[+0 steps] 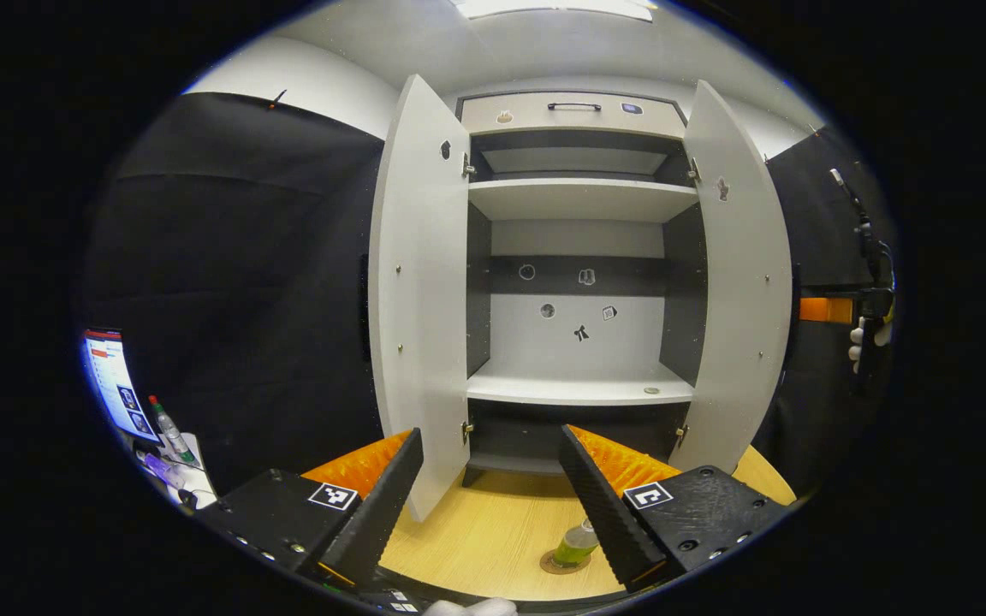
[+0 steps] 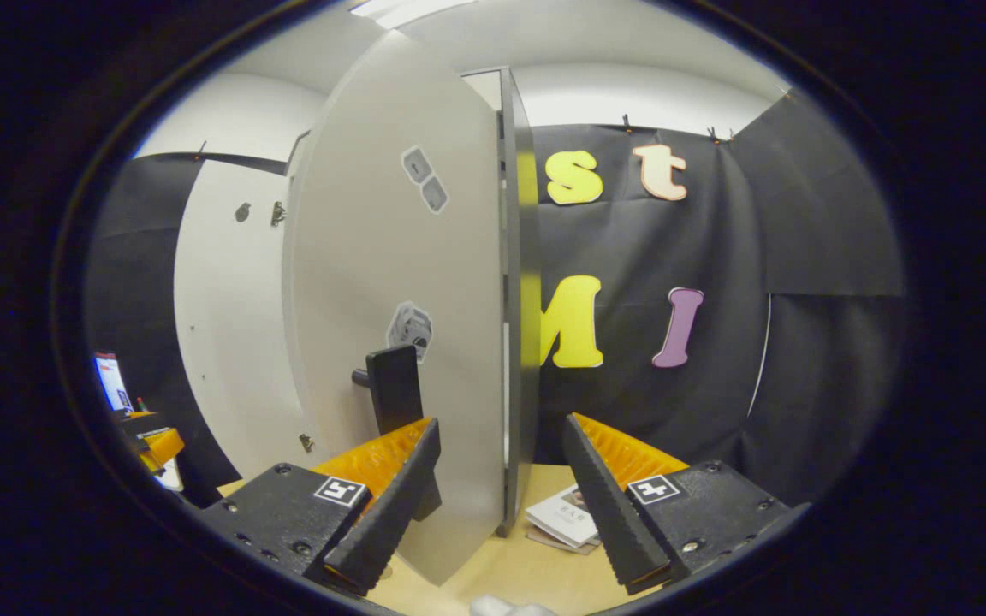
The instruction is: Grasp the bottle in the cabinet with the left hand and place it on the coaster, then close the right door with the right hand and the left door with the left hand.
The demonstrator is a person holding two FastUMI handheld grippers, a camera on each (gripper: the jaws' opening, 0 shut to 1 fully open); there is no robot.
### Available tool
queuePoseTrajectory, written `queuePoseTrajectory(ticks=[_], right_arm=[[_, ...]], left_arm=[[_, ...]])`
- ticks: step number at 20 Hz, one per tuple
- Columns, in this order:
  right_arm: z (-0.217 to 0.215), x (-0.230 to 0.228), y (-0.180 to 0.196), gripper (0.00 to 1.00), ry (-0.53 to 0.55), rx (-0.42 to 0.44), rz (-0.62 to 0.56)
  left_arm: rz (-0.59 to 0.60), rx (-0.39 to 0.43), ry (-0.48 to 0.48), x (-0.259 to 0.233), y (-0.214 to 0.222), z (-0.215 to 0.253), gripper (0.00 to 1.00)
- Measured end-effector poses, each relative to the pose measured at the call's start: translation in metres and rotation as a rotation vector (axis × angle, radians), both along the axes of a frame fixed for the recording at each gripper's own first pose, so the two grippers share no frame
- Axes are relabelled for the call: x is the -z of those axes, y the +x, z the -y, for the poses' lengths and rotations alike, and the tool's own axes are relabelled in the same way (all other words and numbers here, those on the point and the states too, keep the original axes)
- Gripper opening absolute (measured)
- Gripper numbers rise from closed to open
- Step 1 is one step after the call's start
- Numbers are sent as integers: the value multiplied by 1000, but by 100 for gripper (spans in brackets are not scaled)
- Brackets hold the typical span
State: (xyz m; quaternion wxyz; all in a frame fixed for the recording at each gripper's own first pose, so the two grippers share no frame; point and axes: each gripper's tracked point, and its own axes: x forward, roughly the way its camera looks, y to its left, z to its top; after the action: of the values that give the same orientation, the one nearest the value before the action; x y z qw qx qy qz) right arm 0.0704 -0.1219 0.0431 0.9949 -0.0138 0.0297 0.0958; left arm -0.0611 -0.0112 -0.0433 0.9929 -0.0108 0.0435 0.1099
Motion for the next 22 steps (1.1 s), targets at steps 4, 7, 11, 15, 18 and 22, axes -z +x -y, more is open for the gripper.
queuePoseTrajectory(ticks=[4,7,11,15,18,22], right_arm=[[-25,2,2,96,8,36,3],[-45,3,6,96,6,53,4],[-89,19,16,96,16,40,-25],[-128,21,23,96,11,23,1],[-135,9,19,94,-10,43,61],[-137,7,13,94,-16,68,65]], left_arm=[[2,23,4,1,7,-18,97],[10,39,20,0,9,-33,97],[26,54,17,0,14,-50,97],[48,51,9,-3,15,-67,97],[52,42,12,-3,13,-82,97],[51,42,21,-2,17,-99,97]])
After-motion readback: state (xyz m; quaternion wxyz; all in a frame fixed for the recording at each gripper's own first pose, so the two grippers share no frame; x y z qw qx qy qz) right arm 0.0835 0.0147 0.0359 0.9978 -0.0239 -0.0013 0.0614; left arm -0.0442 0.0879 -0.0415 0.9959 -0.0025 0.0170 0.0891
